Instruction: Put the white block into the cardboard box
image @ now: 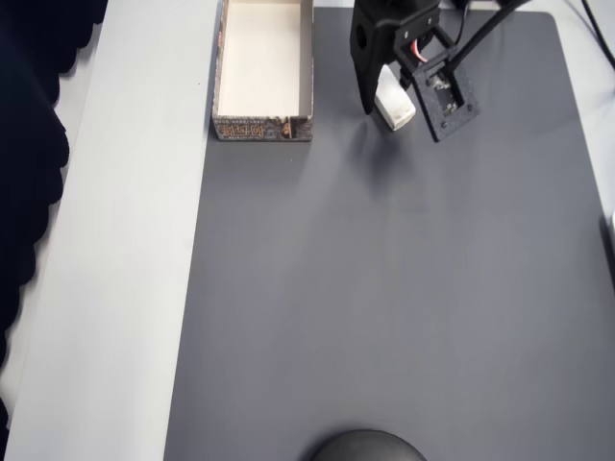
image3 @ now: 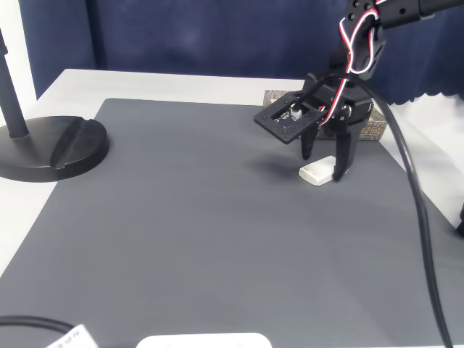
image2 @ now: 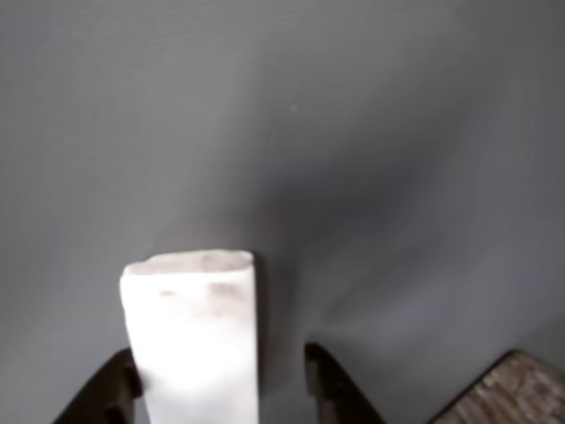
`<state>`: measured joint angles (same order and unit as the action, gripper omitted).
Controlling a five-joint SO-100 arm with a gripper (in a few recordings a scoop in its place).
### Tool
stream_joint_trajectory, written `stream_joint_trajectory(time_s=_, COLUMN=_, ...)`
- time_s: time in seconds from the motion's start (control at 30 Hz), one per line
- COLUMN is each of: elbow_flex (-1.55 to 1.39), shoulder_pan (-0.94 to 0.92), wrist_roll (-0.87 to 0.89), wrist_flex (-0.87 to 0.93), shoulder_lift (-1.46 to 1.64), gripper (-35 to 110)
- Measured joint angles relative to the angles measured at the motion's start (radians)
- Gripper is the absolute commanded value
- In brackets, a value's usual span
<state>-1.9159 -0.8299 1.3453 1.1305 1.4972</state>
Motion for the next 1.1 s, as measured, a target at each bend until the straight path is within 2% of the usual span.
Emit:
stream_joint_trajectory(time_s=0.4, elbow_flex=-0.008, shoulder_pan=0.0, wrist_roll=-0.006, wrist_flex=0.02, shoulder_lift=0.0, gripper=-1)
stream_joint_trajectory(time_s=0.87, elbow_flex=0.006, shoulder_pan=0.037, wrist_roll=-0.086, wrist_flex=0.121, shoulder_lift=0.008, gripper=-2)
stream_joint_trajectory(time_s=1.1, elbow_flex=0.058, shoulder_pan=0.078, wrist_roll=-0.206, wrist_flex=0.221, shoulder_lift=0.091, gripper=-2)
